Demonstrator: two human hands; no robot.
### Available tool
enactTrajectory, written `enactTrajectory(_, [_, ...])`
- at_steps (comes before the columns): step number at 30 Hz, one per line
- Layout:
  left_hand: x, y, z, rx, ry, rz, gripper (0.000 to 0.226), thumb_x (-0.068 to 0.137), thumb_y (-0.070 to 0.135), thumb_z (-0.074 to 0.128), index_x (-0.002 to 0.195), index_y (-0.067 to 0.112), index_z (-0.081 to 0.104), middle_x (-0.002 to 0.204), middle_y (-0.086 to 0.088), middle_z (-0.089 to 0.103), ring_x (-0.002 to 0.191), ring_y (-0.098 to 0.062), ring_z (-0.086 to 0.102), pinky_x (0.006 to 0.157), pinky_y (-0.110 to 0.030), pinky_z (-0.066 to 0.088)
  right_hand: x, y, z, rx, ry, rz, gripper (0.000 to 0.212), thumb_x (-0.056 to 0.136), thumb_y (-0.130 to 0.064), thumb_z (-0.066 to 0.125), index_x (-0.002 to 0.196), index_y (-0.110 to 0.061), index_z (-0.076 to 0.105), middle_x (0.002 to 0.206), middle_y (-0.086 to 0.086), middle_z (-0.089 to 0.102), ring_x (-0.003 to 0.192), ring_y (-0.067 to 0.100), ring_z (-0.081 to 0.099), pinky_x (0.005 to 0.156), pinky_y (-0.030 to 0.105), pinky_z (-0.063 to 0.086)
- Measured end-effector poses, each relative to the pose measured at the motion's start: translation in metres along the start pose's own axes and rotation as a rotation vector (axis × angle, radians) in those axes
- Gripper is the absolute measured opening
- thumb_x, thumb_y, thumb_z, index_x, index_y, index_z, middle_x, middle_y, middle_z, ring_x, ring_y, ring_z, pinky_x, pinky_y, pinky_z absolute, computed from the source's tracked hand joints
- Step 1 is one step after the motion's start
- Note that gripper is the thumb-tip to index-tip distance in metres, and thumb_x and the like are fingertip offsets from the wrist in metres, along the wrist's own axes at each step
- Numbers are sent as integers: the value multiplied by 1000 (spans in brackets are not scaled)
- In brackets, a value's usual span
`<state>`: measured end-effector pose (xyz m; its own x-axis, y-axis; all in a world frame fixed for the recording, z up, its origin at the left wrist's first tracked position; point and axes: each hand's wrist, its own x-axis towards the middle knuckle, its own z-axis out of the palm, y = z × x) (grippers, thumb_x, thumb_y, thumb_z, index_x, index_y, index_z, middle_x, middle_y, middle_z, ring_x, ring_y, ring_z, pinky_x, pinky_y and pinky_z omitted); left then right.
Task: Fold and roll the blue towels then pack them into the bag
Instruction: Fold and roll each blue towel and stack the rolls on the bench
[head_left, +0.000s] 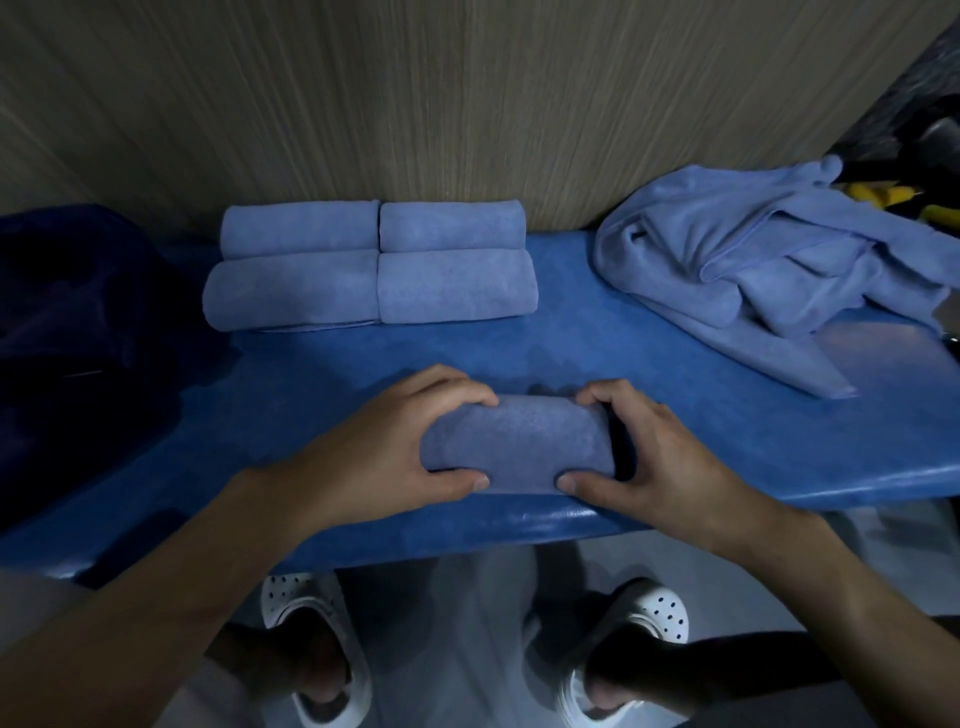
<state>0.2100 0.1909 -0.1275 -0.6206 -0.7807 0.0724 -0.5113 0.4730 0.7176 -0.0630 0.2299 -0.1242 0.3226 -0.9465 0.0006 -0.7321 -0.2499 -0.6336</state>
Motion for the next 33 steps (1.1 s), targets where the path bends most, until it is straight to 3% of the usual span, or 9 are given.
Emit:
enactTrajectory(4, [-5,-2,0,7,-27,-51,70,70,40,85,132,41,51,124,20,46,120,-5,50,99,-24,43,0,3,2,8,-7,15,62,62,-66,69,111,-51,34,112,-16,53,107,7,51,97,36,41])
enactTrajectory(7, [-7,-2,1,42,-33,-82,75,69,49,81,133,49,43,121,20,44,117,-3,49,98,-28,44,0,2,3,20,-27,29,67,58,-62,74,111,-48,36,113,-8,54,106,13,51,93,35,43])
enactTrajectory(12, [-8,1,-2,237,-98,-96,84,65,51,74,132,59,25,112,20,43,111,-5,45,99,-33,41,0,-4,1,68,-38,29,69,61,-37,88,109,-44,38,104,-20,52,98,2,53,78,12,41])
enactTrajectory(16, [-12,3,-2,174,-80,-112,82,68,41,77,130,60,27,108,21,42,105,-3,47,91,-30,46,2,-12,1,76,-6,29,65,62,-29,88,106,-41,41,103,-21,52,98,0,53,76,7,38])
enactTrajectory(23, [-24,-8,-20,-17,69,-106,82,72,23,80,133,57,36,117,18,40,109,-3,51,89,-18,46,22,-35,2,233,32,41,64,66,-20,87,111,-36,45,100,-18,57,92,8,59,76,21,51])
enactTrajectory(27, [-23,-17,-70,-118,187,-154,79,65,31,82,129,48,40,125,13,47,115,1,50,90,-13,45,64,-64,-1,334,64,22,67,63,-44,82,119,-34,46,107,-12,55,92,14,60,78,32,54])
enactTrajectory(30, [-16,-33,-117,-173,280,-216,76,58,39,83,121,45,42,120,4,52,108,-5,58,88,-27,54,115,-84,0,316,120,-7,73,65,-49,82,126,-29,48,119,-6,53,97,15,61,80,27,52])
enactTrajectory(32, [-12,-48,-146,-181,330,-277,76,53,46,83,118,47,44,121,1,54,109,-13,60,91,-41,55,149,-99,2,345,117,18,68,71,-39,84,128,-25,50,118,-6,55,95,13,62,78,21,52])
enactTrajectory(33, [-10,-56,-158,-160,345,-303,75,51,48,82,117,46,45,120,4,55,109,-12,60,92,-42,54,163,-106,3,364,108,31,63,73,-33,83,127,-23,51,116,-6,56,93,9,61,78,17,51])
